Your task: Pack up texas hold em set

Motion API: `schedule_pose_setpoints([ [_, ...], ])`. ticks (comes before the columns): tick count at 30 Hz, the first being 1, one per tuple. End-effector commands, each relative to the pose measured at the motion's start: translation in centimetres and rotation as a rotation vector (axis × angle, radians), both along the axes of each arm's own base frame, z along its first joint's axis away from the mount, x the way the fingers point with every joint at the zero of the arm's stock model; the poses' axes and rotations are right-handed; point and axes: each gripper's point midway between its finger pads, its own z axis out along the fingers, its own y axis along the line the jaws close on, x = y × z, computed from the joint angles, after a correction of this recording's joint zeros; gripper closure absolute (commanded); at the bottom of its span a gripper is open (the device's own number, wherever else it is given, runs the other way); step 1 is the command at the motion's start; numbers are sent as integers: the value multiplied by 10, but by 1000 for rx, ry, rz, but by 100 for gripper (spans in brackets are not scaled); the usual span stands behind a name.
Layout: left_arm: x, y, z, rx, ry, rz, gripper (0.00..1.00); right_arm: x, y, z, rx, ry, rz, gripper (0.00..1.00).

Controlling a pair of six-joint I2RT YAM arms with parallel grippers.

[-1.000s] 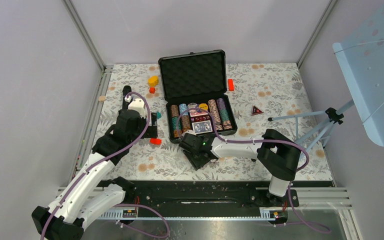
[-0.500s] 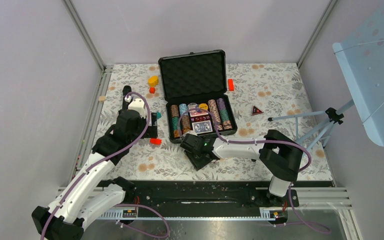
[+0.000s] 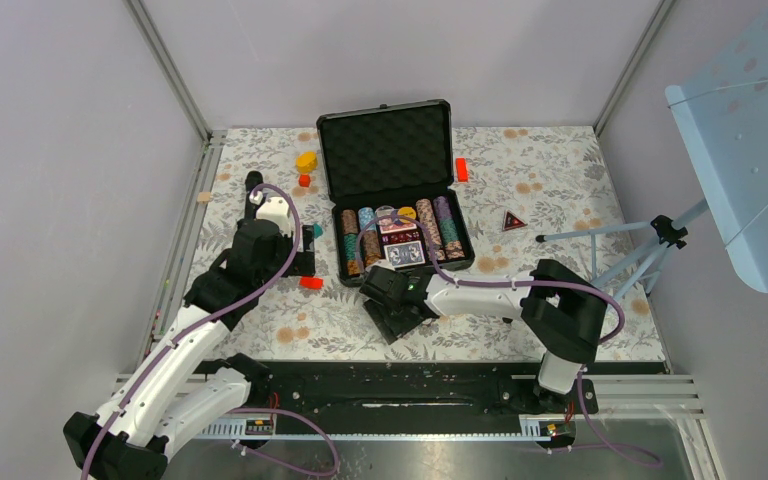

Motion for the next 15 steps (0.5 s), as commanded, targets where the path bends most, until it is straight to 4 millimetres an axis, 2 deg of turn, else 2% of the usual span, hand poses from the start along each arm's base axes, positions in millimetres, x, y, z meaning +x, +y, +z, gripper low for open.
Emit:
schedule_pose_setpoints([
  [1,6,-4,6,-23,-32,-5,1,-1,20,16,77,1,0,30],
  [8,6,-4,7,-24,-32,-5,1,-5,20,-1,33,20,-1,40],
  [15,6,-4,6,-23,-30,-5,1,-12,12,-11,-6,34,1,41],
])
